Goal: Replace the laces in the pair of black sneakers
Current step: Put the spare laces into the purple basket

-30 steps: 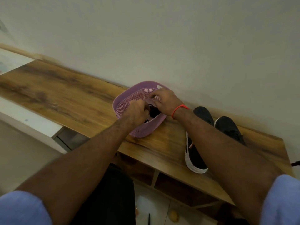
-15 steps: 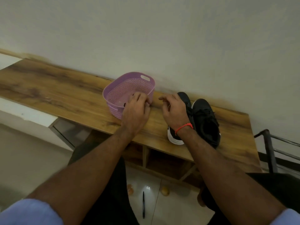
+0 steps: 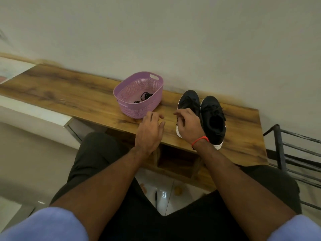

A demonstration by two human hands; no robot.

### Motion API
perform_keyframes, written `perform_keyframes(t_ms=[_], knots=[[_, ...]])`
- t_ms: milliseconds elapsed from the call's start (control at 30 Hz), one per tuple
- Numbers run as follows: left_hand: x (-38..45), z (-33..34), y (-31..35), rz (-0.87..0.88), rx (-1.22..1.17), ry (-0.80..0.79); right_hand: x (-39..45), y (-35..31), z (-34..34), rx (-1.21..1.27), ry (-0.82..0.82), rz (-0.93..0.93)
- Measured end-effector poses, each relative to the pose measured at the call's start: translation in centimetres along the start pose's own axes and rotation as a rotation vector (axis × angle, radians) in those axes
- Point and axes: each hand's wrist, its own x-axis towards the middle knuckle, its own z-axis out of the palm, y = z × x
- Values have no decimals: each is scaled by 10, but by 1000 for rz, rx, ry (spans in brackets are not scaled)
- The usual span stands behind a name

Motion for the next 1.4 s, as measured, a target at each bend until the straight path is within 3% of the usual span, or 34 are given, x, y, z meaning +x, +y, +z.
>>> perform_keyframes(t_ms=[167,300,567,700,833,1067,1200,1400], knots=[[-16,16,-4,-146,-82,11,-9,9,18,20,-43,-60],[-37,42,-18,-364,-103,22,-39,18,43,5,-326,-197],[-90,105,-54,-916,-132,169,-99,89,133,-18,-846,118],[-117,146,-66,-1045,-74,54,-126,125,167,-65,-896,418],[-146,182,-81,-1141,-14,-169,-137,154,188,-94,-841,562],[-219,245,-111,-1280,103,-476,-175,203,213,-312,-917,615],[-240,272,-123,-1261,141,-620,-202,217,226,-378,-930,641],[-265,295,-138,-1329,168,-728,-225,233,235,-450,-967,645]])
